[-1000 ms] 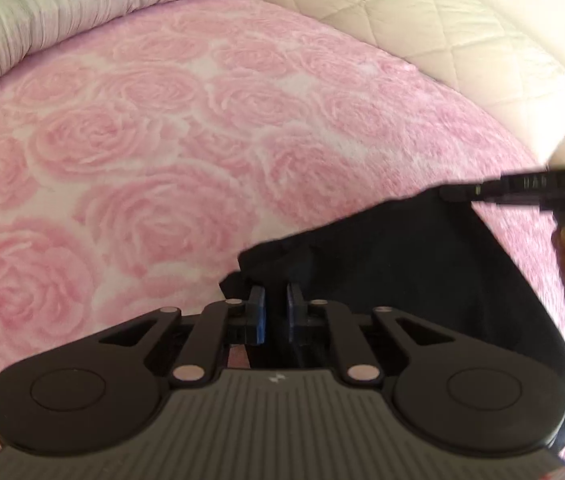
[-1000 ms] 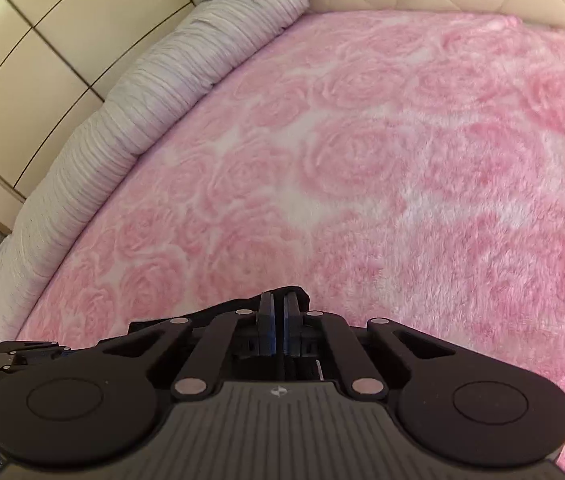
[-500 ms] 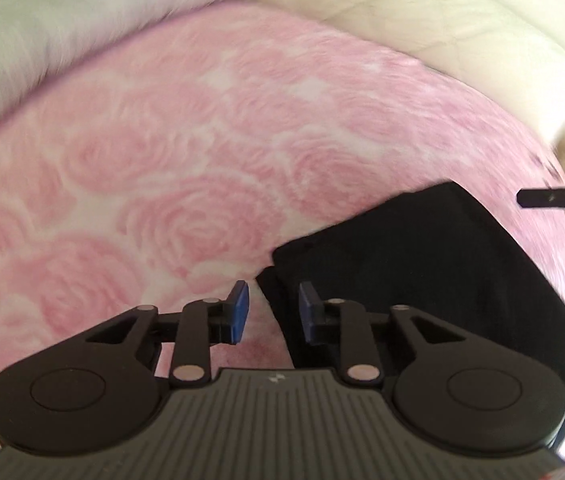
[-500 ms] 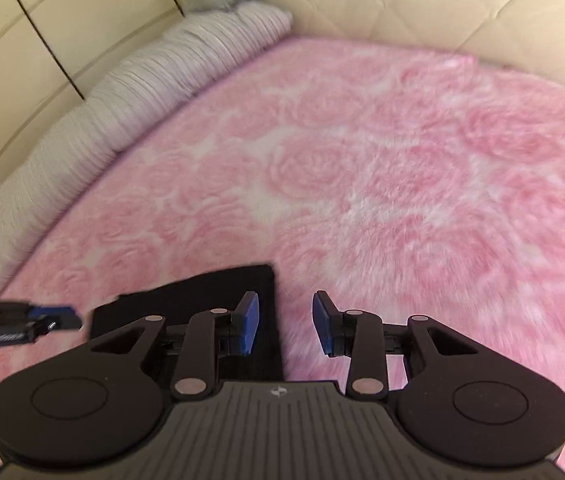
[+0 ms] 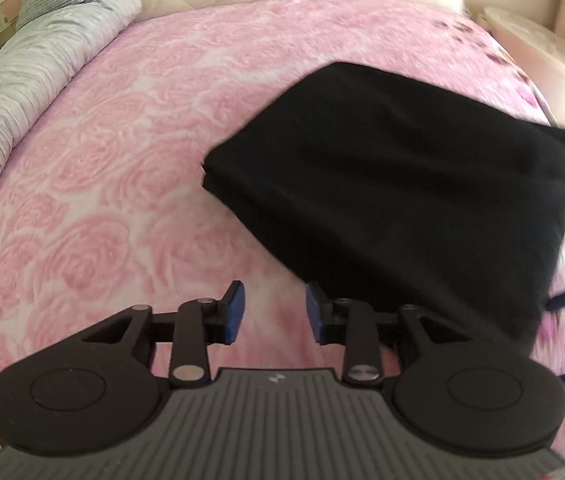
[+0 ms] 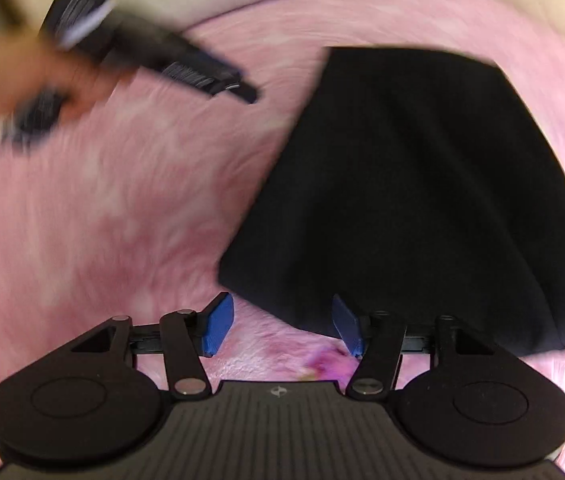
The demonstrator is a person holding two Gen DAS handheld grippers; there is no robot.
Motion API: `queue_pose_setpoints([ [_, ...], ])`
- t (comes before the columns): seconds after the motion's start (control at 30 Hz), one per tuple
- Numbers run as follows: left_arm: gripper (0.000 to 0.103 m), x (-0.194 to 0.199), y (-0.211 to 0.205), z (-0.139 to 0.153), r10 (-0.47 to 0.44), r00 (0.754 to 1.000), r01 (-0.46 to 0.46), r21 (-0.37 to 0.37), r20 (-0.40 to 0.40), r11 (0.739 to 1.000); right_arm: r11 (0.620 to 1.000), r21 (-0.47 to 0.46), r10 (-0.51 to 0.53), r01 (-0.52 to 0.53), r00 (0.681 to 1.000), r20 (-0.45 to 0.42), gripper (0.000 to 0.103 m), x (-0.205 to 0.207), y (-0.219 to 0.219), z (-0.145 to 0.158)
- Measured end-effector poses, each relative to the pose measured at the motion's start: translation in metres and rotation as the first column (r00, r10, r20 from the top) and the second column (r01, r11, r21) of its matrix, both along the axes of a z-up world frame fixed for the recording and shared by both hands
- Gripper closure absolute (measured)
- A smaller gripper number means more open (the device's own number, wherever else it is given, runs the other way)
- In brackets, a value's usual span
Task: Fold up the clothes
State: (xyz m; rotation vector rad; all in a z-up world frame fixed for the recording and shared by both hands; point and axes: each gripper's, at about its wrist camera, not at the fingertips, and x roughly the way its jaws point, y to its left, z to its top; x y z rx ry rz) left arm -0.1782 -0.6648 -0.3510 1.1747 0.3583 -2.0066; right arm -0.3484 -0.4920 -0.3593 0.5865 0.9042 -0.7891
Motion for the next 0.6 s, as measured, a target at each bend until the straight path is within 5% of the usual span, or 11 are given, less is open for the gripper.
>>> queue_pose_setpoints([
  [0.07,0.064,0.003,0.014,-0.003,-0.049,0.998,0.05,-0.016,0.03,0.999,0.99,-0.09,0.099,-0.109,0.989,-0.112,0.043,0.029,0.011,-0.01],
  [0.17,0.039,0.003,0.032,-0.009,-0.151,0.983,0.159,-0.069,0.105,0.985,0.956,-0.173,0.185,-0.236,0.945,-0.269,0.045,0.058,0.017,-0.029],
  [0.2,0.029,0.002,0.039,-0.012,-0.189,0.972,0.204,-0.096,0.141,0.974,0.945,-0.192,0.198,-0.266,0.929,-0.313,0.049,0.062,0.017,-0.035],
  [0.23,0.025,0.001,0.046,-0.015,-0.229,0.956,0.254,-0.126,0.182,0.959,0.936,-0.207,0.202,-0.284,0.917,-0.344,0.062,0.065,0.016,-0.039],
  [0.3,0.022,-0.004,0.057,-0.023,-0.311,0.912,0.361,-0.163,0.266,0.918,0.941,-0.205,0.193,-0.27,0.923,-0.333,0.07,0.061,0.011,-0.037],
  [0.4,0.022,-0.016,0.072,-0.039,-0.414,0.816,0.521,-0.204,0.403,0.829,0.945,-0.219,0.174,-0.243,0.94,-0.292,0.086,0.049,0.014,-0.017],
  [0.6,0.008,-0.039,0.095,-0.066,-0.471,0.624,0.76,-0.343,0.623,0.553,0.94,-0.251,0.161,-0.232,0.948,-0.274,0.09,0.009,0.031,0.032],
])
